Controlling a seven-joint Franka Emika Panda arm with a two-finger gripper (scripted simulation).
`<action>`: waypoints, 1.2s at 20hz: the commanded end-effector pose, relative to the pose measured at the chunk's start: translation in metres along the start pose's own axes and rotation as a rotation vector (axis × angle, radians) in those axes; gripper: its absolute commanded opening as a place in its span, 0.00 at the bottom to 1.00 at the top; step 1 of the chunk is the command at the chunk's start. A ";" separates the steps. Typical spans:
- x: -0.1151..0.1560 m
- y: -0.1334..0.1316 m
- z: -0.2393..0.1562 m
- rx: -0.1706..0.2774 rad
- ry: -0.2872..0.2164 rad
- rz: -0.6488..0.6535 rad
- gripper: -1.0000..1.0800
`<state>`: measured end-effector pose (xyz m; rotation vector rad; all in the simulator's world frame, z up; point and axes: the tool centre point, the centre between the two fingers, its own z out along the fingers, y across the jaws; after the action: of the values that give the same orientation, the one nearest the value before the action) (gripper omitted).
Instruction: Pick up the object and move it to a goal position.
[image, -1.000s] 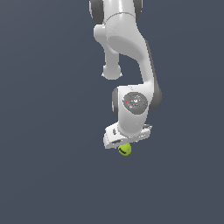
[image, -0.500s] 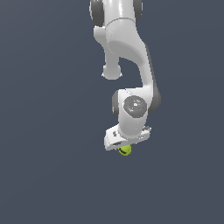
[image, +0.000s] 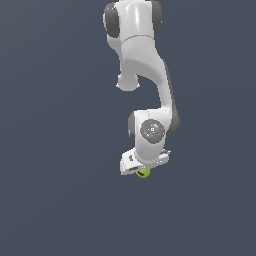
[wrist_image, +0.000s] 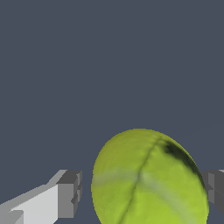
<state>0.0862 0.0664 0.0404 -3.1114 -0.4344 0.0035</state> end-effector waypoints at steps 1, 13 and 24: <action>0.001 0.000 -0.001 0.000 0.002 0.000 0.96; 0.001 0.000 0.000 0.000 0.001 0.000 0.00; -0.002 -0.006 -0.045 0.000 0.001 0.000 0.00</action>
<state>0.0832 0.0701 0.0736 -3.1113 -0.4342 0.0073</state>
